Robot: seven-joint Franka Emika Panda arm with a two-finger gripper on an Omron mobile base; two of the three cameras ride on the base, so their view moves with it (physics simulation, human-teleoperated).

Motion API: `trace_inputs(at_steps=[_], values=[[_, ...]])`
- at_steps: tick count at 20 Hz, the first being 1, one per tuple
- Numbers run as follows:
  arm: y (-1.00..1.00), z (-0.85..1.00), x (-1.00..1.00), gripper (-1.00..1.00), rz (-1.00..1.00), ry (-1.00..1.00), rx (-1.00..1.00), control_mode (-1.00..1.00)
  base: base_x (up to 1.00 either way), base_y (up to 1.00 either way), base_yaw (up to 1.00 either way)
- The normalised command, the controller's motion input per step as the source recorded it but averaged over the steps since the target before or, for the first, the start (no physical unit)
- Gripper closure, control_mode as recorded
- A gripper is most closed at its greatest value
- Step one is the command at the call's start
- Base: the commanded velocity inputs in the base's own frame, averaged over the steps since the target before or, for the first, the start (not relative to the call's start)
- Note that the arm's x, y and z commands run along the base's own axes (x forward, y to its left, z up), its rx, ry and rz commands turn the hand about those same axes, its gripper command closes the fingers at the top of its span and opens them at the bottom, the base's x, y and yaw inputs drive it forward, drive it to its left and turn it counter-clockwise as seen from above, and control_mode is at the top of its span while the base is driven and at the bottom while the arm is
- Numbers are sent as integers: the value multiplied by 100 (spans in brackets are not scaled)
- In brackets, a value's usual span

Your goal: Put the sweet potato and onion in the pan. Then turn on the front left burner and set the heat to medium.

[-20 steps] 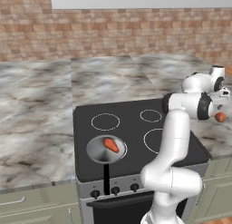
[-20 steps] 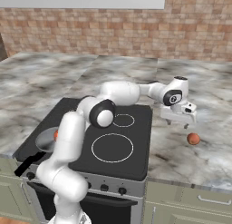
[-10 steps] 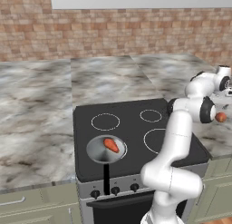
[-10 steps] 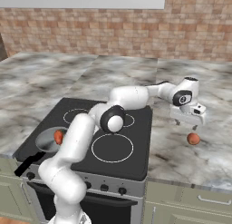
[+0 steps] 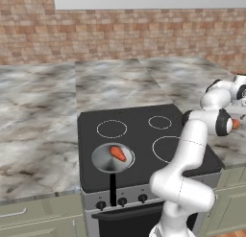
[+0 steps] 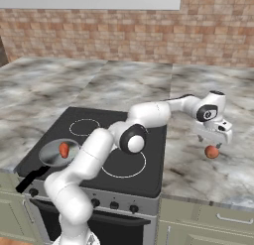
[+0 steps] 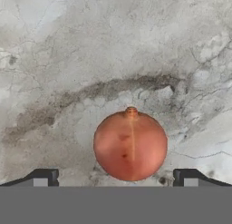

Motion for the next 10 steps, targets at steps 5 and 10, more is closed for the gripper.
trace_inputs(at_steps=[5, 10], values=[[-25, -35, 8, -100, -6, 0, 1, -100, 0, 0, 0], [-15, -2, 4, -100, -5, 0, 0, -100, 0, 0, 0]])
